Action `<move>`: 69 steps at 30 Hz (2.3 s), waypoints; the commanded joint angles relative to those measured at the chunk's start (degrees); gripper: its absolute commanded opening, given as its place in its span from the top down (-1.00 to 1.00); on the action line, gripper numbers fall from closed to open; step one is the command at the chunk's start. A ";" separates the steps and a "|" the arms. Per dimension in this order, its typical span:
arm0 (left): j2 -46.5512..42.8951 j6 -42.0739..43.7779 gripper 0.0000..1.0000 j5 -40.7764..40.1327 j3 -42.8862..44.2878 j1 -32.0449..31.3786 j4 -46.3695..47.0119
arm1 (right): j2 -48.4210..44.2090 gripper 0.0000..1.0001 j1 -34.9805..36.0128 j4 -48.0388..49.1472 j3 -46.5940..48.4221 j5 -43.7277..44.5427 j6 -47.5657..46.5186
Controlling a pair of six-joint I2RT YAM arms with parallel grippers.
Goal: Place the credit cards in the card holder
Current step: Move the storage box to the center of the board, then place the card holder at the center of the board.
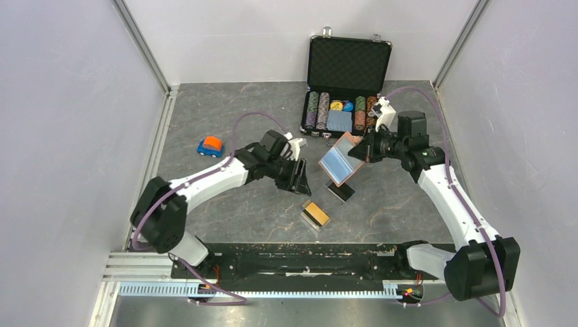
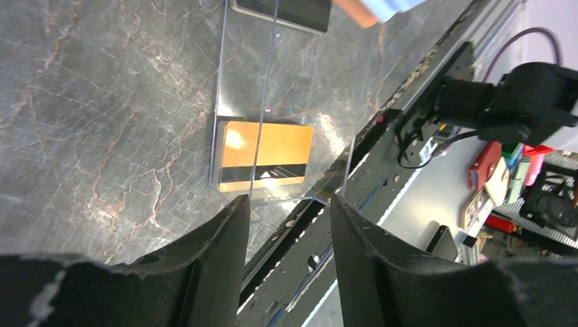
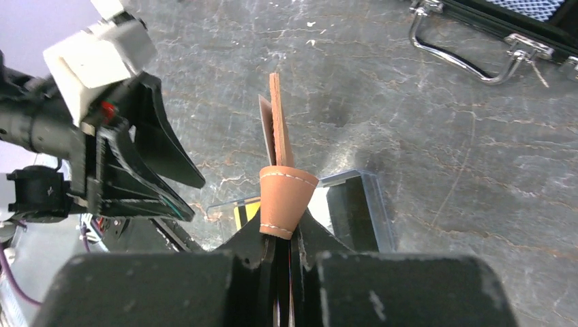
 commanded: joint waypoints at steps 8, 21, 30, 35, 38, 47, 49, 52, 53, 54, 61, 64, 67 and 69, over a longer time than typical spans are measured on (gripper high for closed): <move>13.53 7.60 0.00 -8.28 10.76 -6.23 -7.88 | -0.62 1.00 -1.40 -1.83 3.02 3.65 1.20; 14.09 6.19 0.96 -14.40 8.80 -6.53 -9.82 | 1.60 1.00 -1.48 -0.65 3.82 0.28 2.40; 6.36 3.22 0.96 -21.47 3.49 -5.59 -11.39 | 4.11 1.00 -1.52 1.46 5.66 -2.77 5.11; 1.75 1.70 0.95 -25.13 -0.49 -4.30 -12.72 | 5.02 1.00 -1.49 2.23 6.50 -3.56 6.22; -1.56 0.75 0.96 -28.81 -1.92 -3.53 -14.95 | 5.14 1.00 -1.50 3.21 5.50 -3.65 6.96; -8.33 -0.59 0.96 -36.74 -5.15 -0.70 -20.56 | 4.09 1.00 -1.53 13.70 -8.00 -4.55 16.37; -8.28 -1.30 0.96 -36.96 -5.39 -0.47 -20.72 | 3.64 1.00 -1.59 17.44 -12.06 -3.95 19.68; -8.06 -2.80 0.96 -37.27 -5.44 -0.22 -20.42 | 3.13 1.00 -1.46 23.80 -18.55 -2.99 24.57; -7.98 -3.29 0.96 -37.68 -5.37 -0.07 -20.41 | 3.08 1.00 -1.51 25.44 -20.74 -2.18 25.77; -7.92 -3.66 0.96 -37.95 -5.22 0.10 -20.45 | 3.03 1.00 -1.52 27.71 -22.51 -1.34 26.83; -8.15 -4.39 0.96 -38.84 -4.54 1.19 -18.78 | 0.98 1.00 -1.49 36.41 -34.78 4.26 34.28; -7.06 -2.73 0.96 -38.46 -3.83 1.35 -18.24 | -0.60 1.00 -1.52 36.75 -38.98 7.21 35.40; -5.43 -1.46 0.96 -37.42 -2.84 1.38 -18.04 | -1.61 0.69 -1.53 35.13 -41.67 8.73 35.28; -4.71 -0.75 0.96 -36.85 -2.28 1.39 -17.90 | -3.08 0.41 -1.45 31.61 -41.55 9.83 33.44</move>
